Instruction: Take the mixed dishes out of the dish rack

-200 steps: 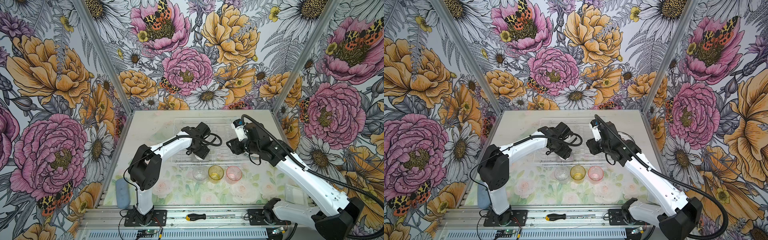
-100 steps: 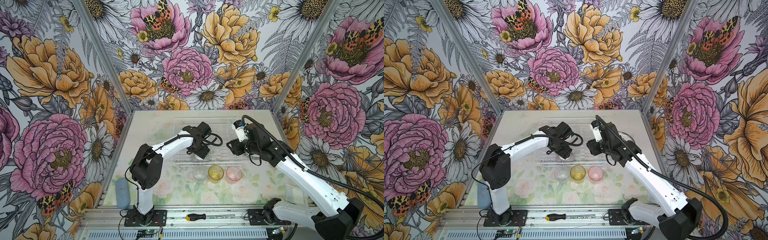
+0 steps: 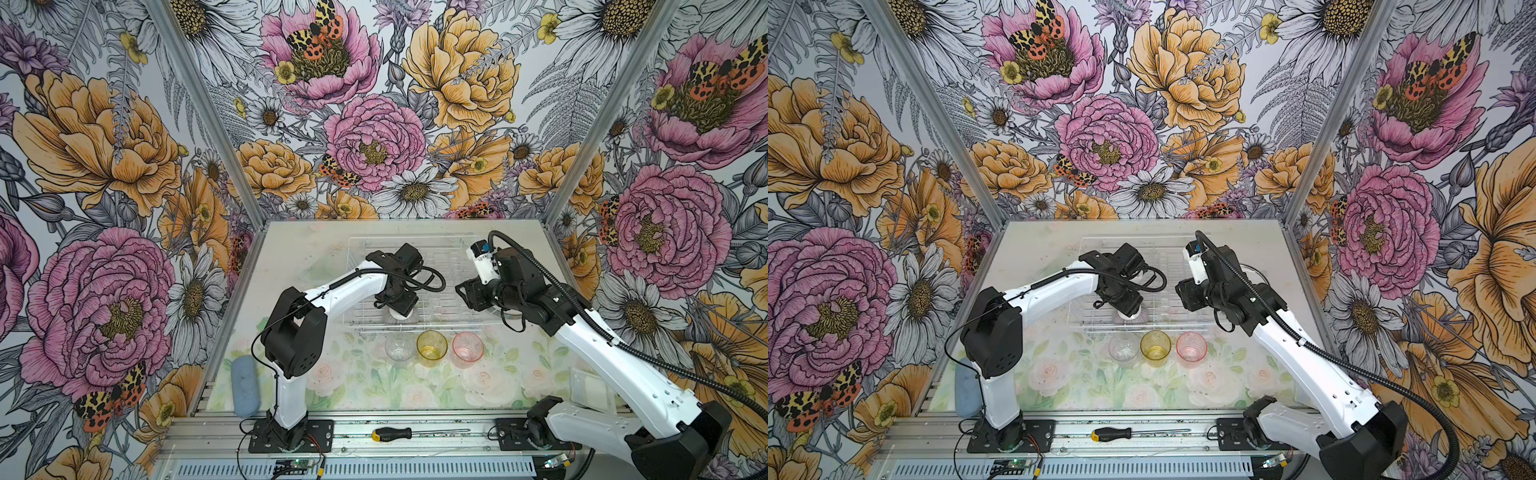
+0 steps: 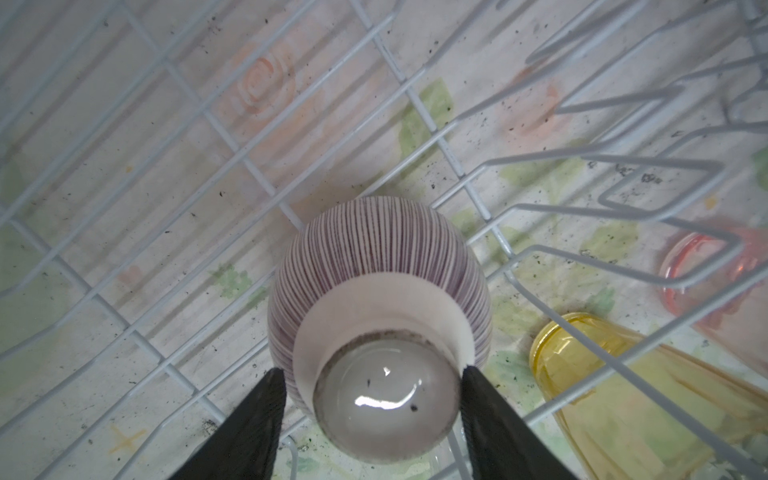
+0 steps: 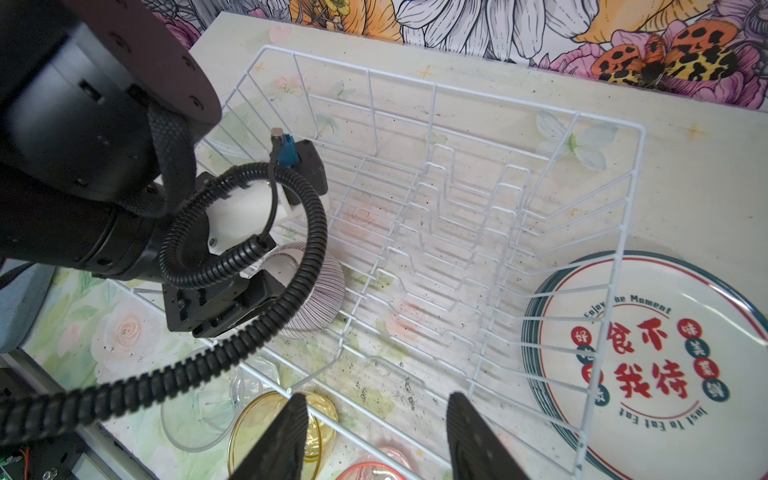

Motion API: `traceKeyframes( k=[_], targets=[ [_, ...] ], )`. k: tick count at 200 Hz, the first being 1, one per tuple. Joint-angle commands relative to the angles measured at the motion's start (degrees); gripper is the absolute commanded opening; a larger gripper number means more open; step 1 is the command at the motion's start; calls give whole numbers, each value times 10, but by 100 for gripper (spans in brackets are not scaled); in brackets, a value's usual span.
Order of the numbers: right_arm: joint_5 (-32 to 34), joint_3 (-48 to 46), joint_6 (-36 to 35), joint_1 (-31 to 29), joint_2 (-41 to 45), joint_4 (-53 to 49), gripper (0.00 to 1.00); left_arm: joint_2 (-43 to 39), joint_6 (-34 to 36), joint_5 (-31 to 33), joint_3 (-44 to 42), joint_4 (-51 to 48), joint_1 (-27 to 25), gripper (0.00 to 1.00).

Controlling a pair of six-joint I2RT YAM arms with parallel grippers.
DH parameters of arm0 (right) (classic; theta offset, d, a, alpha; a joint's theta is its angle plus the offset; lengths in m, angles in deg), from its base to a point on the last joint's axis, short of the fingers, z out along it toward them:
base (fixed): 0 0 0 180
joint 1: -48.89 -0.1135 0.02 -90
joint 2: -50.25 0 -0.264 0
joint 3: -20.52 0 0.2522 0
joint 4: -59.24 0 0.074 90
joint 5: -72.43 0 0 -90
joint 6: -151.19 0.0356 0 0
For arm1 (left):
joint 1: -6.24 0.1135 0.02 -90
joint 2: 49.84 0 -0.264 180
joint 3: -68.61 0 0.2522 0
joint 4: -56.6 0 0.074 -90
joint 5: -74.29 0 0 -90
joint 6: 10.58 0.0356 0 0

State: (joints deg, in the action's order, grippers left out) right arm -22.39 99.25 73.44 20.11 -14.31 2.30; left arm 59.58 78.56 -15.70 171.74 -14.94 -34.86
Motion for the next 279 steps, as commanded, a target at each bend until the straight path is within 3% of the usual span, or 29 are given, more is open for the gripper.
traceKeyframes(
  k=[1,66,101,151,279],
  targets=[
    [-6,-6,6,6,14,19,56,8,7,5,11,-7,-4,67],
    [-12,-14,8,11,14,23,56,9,9,17,12,-12,-4,65],
    [-14,-16,9,14,14,25,56,9,10,19,11,-15,-4,50],
    [-21,-21,13,15,10,30,56,11,11,16,9,-18,-3,41],
    [-84,-52,37,19,-16,69,56,-10,2,-3,9,-17,14,39]
  ],
)
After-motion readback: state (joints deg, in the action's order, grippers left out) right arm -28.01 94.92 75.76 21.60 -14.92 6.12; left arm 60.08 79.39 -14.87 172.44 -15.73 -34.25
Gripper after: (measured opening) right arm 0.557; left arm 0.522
